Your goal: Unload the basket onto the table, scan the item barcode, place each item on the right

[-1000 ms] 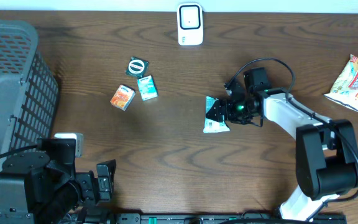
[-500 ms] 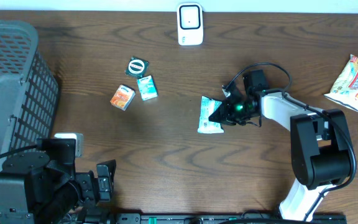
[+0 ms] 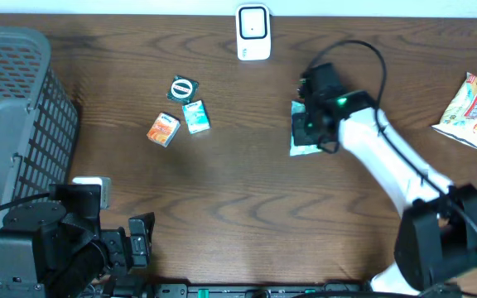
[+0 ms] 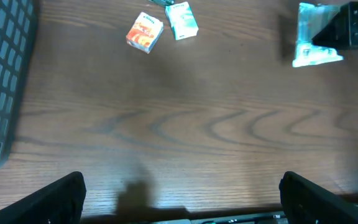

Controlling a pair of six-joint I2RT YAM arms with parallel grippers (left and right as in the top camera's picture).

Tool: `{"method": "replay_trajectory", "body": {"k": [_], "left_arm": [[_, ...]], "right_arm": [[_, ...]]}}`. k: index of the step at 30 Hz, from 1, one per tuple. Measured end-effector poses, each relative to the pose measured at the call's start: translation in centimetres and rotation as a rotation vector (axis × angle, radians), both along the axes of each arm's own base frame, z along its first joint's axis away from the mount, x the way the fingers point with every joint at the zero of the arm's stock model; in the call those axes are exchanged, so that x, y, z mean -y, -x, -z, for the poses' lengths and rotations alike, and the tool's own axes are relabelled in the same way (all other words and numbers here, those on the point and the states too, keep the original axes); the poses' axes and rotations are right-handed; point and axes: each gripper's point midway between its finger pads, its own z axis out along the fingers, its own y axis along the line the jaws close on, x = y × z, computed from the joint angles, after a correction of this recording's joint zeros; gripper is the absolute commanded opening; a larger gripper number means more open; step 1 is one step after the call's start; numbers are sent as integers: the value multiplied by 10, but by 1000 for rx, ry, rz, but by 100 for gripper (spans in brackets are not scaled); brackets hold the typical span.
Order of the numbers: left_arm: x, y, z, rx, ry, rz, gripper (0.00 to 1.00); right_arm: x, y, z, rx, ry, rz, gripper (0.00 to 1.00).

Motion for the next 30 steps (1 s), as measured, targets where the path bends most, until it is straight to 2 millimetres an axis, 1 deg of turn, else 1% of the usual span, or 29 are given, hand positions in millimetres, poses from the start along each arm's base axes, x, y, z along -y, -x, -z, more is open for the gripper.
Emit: {"method": "replay_trajectory", "body": {"k": [2,4,7,10,12,15,17,18,20,21,26,28,30], "left_arm": [[0,0,0,0,0,0,98],[0,0,0,0,0,0,97],[0,0,0,0,0,0,98],[0,0,0,0,0,0,98],[0,0,0,0,0,0,98],[0,0,0,0,0,0,98],[0,0,0,0,0,0,98],[0,0,0,0,0,0,98],[0,0,0,0,0,0,98],[0,0,0,0,0,0,98],[0,0,0,0,0,0,97],[0,0,0,1,0,0,98],[0,0,0,0,0,0,98]], "right_arm": [[10,9,-2,15,165,-11,1],[25,20,0,8,345,-14,1],[43,22,6,15,537,-1,1],[53,20,18,0,636,6,1],[59,22,27,-25,687,3,4],[60,24,39,-54,710,-4,5],[57,26,47,-76,694,-8,7],[55,28,49,-83,687,-10,11],[50,30,51,-89,670,-12,26],[49,30,51,-88,667,-11,27],[39,36,56,-108,632,-35,27],[36,39,58,-123,617,-40,20],[34,41,59,-130,606,-40,19]]}}
